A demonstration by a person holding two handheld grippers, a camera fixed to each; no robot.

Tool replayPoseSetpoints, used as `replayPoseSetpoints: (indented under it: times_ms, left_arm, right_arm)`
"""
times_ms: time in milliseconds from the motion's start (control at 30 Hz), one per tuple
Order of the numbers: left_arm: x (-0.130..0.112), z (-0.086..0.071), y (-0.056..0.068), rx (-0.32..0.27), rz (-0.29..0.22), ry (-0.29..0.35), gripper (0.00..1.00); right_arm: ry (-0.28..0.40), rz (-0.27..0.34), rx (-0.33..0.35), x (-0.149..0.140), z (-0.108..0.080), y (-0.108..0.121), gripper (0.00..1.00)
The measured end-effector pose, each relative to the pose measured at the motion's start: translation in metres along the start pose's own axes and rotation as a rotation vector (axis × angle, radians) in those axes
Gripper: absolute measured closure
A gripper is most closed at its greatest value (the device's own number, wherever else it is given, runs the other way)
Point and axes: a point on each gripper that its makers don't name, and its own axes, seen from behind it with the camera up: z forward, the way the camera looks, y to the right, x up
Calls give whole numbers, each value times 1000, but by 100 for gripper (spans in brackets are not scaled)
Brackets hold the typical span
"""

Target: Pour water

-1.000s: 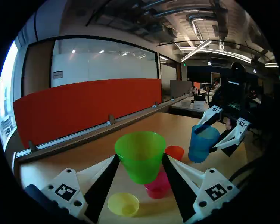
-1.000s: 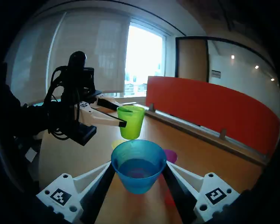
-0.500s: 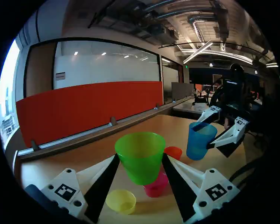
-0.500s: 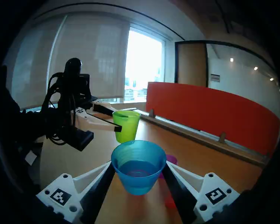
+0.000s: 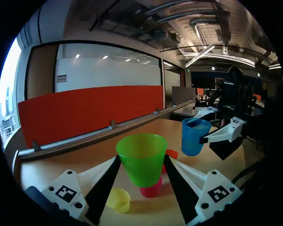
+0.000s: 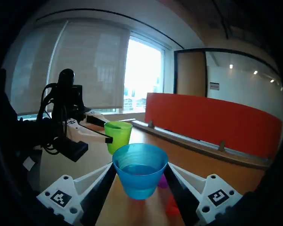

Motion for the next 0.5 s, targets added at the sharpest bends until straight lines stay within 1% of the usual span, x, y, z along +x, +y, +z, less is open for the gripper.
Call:
replayPoseSetpoints:
  times_ms: [200, 367, 500]
  left_arm:
    - [-5, -6, 9, -3, 5, -8, 17]
    - [-6, -10, 16, -9, -2, -5, 17]
    - [-6, -14, 20, -11, 3, -1, 17]
  right_arm:
    - [14, -2, -1, 4, 1, 1, 11]
    - [31, -2, -3, 10, 2, 1, 11]
    - [44, 3, -4, 13, 3, 3, 11]
